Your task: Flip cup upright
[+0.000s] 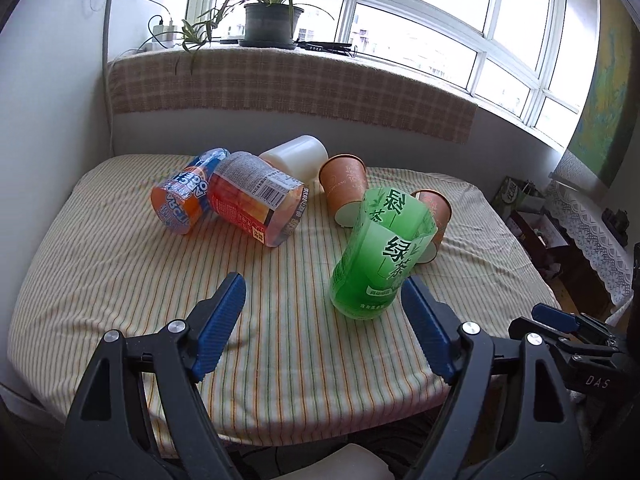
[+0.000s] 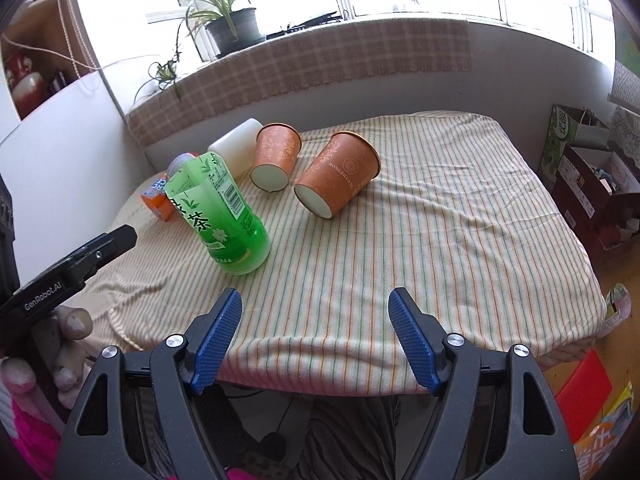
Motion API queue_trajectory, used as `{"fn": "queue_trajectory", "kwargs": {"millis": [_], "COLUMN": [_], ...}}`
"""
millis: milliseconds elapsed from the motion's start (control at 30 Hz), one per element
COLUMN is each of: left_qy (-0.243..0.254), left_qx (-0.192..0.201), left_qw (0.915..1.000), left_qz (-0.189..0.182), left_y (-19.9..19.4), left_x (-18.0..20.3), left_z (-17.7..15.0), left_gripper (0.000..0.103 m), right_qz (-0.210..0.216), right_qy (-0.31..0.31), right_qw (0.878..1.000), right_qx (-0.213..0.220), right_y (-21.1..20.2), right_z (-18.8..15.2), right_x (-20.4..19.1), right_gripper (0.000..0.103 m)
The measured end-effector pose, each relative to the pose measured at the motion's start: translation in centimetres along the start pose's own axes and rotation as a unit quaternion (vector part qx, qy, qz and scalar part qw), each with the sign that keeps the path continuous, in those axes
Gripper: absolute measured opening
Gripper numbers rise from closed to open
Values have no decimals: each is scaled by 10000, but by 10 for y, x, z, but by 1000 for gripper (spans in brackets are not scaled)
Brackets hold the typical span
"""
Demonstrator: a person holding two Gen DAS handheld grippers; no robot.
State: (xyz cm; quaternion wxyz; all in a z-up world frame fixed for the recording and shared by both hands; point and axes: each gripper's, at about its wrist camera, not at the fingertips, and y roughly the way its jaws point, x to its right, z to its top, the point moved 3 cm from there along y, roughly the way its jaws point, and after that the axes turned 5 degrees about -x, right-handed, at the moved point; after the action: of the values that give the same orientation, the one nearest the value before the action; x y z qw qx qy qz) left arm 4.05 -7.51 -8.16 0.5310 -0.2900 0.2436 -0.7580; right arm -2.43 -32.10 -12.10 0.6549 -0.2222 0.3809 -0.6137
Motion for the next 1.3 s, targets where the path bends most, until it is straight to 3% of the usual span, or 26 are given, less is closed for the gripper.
{"fn": "queue_trajectory", "kwargs": {"millis": [133, 233, 567, 967, 1300], "left_qy": [55, 67, 225, 211, 52], "left_qx": [368, 642, 1290, 1215, 1144], "left_qw": [9990, 9973, 9886, 9893, 9903], "left_qz": [234, 347, 744, 774, 782], "left_y": [-20, -34, -63, -62, -58], "left_x": [0, 0, 7, 9, 3], "left_z": [7, 11, 15, 15, 14], "left_gripper": [84, 93, 102, 102, 103], "right_qz": [-136, -225, -506, -1215, -1231], "right_qy": [-130, -213, -437, -497, -562], "right_qw": [9996, 9989, 9946, 9813, 9810], "right_qx": [188, 340, 796, 1410, 1392], "right_y": [-6, -10, -24, -33, -29], "right_z": [6, 11, 21, 24, 25], "right_x": [-6, -9, -20, -26, -29], "right_gripper": [76, 76, 78, 87, 87]}}
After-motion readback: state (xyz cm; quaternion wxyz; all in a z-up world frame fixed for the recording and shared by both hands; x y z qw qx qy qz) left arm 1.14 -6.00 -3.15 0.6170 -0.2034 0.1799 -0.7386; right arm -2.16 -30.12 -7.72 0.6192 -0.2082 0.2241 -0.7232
